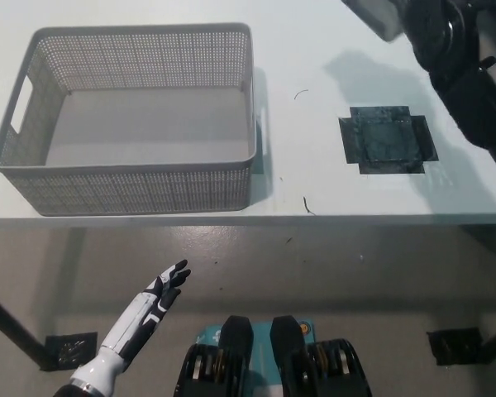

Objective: Use the right hand to pick up a small rectangular container and put it into a bigger container on the left side

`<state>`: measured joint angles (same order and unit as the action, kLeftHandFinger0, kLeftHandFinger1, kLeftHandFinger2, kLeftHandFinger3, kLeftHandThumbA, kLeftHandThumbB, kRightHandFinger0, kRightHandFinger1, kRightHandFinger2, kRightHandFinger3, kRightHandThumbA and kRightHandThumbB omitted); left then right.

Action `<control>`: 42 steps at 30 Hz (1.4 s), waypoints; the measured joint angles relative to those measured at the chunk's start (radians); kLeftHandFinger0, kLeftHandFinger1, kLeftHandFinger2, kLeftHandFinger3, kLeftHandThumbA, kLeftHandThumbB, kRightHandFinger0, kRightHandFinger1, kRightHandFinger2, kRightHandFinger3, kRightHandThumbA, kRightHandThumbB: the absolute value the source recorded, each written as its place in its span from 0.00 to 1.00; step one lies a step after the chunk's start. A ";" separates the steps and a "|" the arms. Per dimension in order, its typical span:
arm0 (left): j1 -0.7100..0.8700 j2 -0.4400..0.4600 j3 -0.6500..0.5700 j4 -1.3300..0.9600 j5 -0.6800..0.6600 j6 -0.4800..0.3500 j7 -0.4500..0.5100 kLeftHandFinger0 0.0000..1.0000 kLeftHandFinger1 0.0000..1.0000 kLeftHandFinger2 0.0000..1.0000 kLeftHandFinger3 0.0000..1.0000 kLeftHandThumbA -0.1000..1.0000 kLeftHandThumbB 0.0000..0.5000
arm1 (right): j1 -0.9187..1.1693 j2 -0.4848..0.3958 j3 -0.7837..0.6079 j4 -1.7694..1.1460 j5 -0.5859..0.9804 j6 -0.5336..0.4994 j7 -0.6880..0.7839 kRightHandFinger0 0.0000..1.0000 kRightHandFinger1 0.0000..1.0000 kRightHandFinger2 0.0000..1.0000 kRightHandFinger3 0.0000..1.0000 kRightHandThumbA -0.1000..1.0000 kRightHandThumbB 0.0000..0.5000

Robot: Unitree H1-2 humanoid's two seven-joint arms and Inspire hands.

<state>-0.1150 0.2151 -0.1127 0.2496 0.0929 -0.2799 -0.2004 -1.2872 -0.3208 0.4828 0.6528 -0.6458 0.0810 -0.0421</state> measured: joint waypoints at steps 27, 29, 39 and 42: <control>-0.016 0.006 -0.020 -0.010 0.008 0.008 -0.030 1.00 1.00 1.00 1.00 1.00 0.61 | -0.280 0.506 0.077 0.550 -0.070 -0.014 0.009 1.00 1.00 1.00 1.00 0.77 1.00; -0.019 0.008 -0.023 -0.011 0.010 0.009 -0.035 1.00 1.00 1.00 1.00 1.00 0.64 | -0.299 0.511 0.073 0.623 -0.063 -0.005 0.044 1.00 1.00 1.00 1.00 0.84 1.00; -0.034 0.013 -0.028 -0.012 0.012 0.025 -0.051 1.00 1.00 1.00 1.00 1.00 0.64 | -0.322 0.477 0.033 0.695 -0.019 -0.005 0.107 1.00 1.00 1.00 1.00 1.00 1.00; -0.038 0.013 -0.030 -0.012 0.013 0.029 -0.054 1.00 1.00 1.00 1.00 1.00 0.64 | -0.330 0.469 0.012 0.694 -0.001 -0.011 0.116 1.00 1.00 1.00 1.00 1.00 1.00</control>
<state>-0.1531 0.2278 -0.1424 0.2371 0.1060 -0.2508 -0.2546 -1.6174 0.1479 0.4946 1.3469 -0.6471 0.0696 0.0738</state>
